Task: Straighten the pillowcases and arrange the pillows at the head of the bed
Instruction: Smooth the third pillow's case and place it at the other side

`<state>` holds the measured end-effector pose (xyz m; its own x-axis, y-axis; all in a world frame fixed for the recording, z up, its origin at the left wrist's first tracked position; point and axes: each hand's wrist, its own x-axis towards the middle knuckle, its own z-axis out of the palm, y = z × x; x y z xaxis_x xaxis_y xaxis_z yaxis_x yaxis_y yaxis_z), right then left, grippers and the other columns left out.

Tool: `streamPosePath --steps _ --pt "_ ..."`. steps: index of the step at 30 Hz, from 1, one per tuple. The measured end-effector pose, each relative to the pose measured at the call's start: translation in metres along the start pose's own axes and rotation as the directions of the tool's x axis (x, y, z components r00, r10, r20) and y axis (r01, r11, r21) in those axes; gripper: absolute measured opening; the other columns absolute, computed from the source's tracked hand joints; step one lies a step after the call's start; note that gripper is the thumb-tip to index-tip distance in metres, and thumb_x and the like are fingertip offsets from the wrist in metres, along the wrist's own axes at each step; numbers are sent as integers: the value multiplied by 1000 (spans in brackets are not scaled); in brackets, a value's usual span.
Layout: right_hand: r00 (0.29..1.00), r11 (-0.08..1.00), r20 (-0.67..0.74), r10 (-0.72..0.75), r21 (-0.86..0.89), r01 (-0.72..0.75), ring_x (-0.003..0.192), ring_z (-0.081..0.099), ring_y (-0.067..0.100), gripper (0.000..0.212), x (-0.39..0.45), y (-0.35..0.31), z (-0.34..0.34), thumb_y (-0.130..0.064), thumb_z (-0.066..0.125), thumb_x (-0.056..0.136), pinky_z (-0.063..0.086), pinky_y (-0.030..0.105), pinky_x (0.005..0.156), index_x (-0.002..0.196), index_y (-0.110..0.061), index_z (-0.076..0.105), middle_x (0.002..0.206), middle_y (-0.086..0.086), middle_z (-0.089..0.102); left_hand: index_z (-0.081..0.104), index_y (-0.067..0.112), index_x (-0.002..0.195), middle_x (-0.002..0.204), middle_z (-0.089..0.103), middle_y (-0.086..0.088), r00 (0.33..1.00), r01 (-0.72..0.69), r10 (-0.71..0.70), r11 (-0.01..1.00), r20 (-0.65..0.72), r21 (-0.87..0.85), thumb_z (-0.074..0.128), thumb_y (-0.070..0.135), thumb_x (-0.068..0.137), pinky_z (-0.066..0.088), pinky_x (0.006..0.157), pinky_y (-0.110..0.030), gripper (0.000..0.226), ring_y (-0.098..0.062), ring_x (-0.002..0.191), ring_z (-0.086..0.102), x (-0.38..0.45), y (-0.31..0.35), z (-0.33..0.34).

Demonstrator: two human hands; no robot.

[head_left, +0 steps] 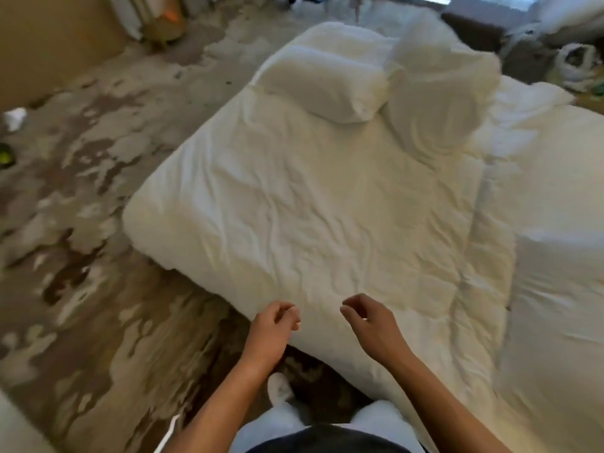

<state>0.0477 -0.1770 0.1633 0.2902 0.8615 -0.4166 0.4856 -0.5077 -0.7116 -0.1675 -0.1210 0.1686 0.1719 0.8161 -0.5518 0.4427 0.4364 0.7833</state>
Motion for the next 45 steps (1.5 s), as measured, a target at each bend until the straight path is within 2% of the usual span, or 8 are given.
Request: streamPosePath --steps 7,17,21,25,28,37,41,45 --pt "948 973 218 -231 22 232 95 67 2 14 29 -160 126 -38 59 104 52 22 81 104 -33 72 99 -15 73 70 37 96 89 75 13 958 119 -167 971 -233 -208 57 42 100 60 78 -26 15 1 85 71 -37 -77 -138" --pt "887 958 410 -213 -92 273 88 65 -8 13 90 -241 228 -34 60 103 43 11 72 98 -38 71 89 -19 74 73 29 95 88 77 11 903 81 -250 898 -349 -434 58 39 100 63 80 -34 18 -3 83 73 30 -81 -264" --pt "881 963 438 -182 -103 250 88 67 -7 13 142 -281 269 -35 61 102 46 15 73 94 -39 71 91 -26 72 73 29 94 90 77 10 894 23 -226 887 -388 -462 59 41 100 62 80 -32 19 -4 85 73 89 -58 -342" --pt "875 966 456 -164 -106 236 83 69 -2 14 202 -346 328 -37 60 103 47 14 71 94 -41 70 88 -17 74 73 31 98 93 78 10 874 4 -223 892 -432 -452 59 44 100 61 82 -32 19 -6 89 74 142 -35 -437" --pt "847 954 493 -200 -98 283 84 69 0 15 246 -412 376 -34 58 105 46 10 70 96 -39 69 91 -17 73 73 28 100 93 78 8 847 15 -252 891 -467 -454 59 41 101 62 83 -34 19 -8 89 74 170 -31 -504" --pt "763 905 543 -350 -14 425 84 68 -1 12 378 -638 524 -35 60 103 51 17 73 101 -32 72 89 -13 74 73 31 103 95 77 8 783 80 -390 836 -484 -544 57 46 100 59 82 -32 22 -8 91 74 255 -77 -682" --pt "779 904 521 -350 -30 427 82 68 3 12 434 -716 588 -36 61 102 51 22 73 97 -33 71 86 -12 73 73 28 104 95 78 8 791 82 -385 837 -475 -541 58 44 100 59 80 -32 22 -10 92 74 321 -95 -784" --pt "847 929 432 -311 -49 366 78 68 2 11 472 -775 621 -33 62 102 48 19 68 97 -32 72 84 -16 73 73 32 95 91 77 8 853 99 -315 880 -416 -464 57 44 99 60 79 -32 20 -12 88 74 393 -78 -885"
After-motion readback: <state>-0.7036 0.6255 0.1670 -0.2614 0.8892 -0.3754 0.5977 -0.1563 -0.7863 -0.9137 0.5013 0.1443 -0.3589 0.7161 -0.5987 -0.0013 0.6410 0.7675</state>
